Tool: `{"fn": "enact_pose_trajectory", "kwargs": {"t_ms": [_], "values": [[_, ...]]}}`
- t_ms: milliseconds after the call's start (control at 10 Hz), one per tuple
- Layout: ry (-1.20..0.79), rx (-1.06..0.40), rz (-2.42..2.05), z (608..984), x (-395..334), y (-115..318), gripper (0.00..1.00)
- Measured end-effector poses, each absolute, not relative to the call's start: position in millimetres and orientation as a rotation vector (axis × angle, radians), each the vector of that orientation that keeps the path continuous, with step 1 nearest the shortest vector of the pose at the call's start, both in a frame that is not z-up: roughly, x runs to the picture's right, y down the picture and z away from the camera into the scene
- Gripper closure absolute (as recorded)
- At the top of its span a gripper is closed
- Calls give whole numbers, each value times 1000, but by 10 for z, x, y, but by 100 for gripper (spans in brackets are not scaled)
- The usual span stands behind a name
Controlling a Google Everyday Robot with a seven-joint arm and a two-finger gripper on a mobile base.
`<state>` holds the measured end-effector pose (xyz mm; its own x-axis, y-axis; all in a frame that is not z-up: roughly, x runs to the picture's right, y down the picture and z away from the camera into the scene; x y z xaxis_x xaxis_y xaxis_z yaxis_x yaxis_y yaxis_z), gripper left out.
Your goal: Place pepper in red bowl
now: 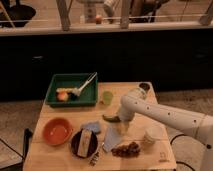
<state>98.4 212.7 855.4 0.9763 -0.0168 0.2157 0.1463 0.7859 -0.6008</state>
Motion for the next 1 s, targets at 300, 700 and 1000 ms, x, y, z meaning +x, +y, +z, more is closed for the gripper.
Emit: {"fn": "enact_pose_trajectory", "kwargs": {"t_ms": [300, 700, 1000], "values": [[-194, -679, -124, 8563, 941, 2134, 72], [-185, -682, -131, 8534, 972, 2143, 100], [-182, -669, -122, 8507, 1008, 2143, 100]]}}
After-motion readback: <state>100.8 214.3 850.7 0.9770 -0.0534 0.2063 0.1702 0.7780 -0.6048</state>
